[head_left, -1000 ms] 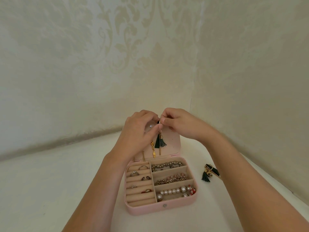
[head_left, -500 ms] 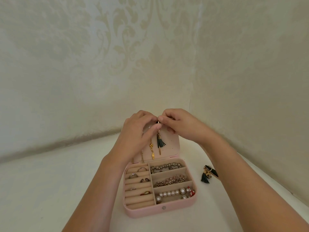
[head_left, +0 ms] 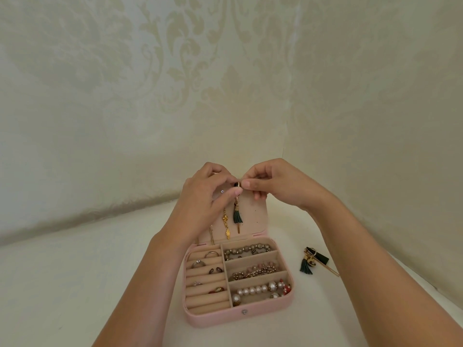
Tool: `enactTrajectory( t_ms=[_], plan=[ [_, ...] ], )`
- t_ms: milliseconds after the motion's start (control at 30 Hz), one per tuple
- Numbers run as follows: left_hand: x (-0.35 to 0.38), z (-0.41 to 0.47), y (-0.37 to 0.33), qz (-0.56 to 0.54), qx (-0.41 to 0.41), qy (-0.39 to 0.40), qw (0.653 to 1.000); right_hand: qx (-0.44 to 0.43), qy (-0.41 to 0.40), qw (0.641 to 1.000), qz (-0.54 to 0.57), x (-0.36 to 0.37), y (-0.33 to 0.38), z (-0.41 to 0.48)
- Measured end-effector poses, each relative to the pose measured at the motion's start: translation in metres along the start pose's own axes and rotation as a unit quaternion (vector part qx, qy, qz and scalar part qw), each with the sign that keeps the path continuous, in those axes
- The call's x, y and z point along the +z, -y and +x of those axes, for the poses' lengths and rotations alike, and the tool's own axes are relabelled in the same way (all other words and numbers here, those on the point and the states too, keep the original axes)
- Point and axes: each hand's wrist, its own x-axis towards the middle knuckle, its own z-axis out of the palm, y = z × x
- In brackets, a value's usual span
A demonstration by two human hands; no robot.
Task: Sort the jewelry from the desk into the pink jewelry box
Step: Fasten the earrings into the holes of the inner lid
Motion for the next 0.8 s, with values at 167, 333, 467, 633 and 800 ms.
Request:
enactTrajectory(
  t_ms=[167, 333, 467, 633, 800],
  plan=[
    [-0.002, -0.001, -0.001, 0.004, -0.003, 0.003, 1.000, 0.017, -0.001, 1.000, -0.018, 0.002, 0.000, 0.001],
    [-0.002, -0.001, -0.001, 0.010, -0.003, 0.012, 1.000, 0.014, -0.002, 1.000, -0.001, 0.000, -0.003, 0.000],
    [-0.002, -0.002, -0.002, 0.020, -0.004, 0.018, 1.000, 0.020, -0.002, 1.000, 0.001, -0.002, -0.004, 0.001],
    [-0.005, -0.003, -0.004, 0.018, -0.020, 0.018, 0.999, 0.029, -0.021, 0.999, -0.033, -0.002, 0.000, 0.000],
    [-0.005, -0.004, -0.005, 0.027, -0.026, 0.020, 0.999, 0.012, -0.083, 0.993, -0.082, -0.011, -0.001, -0.003]
  ],
)
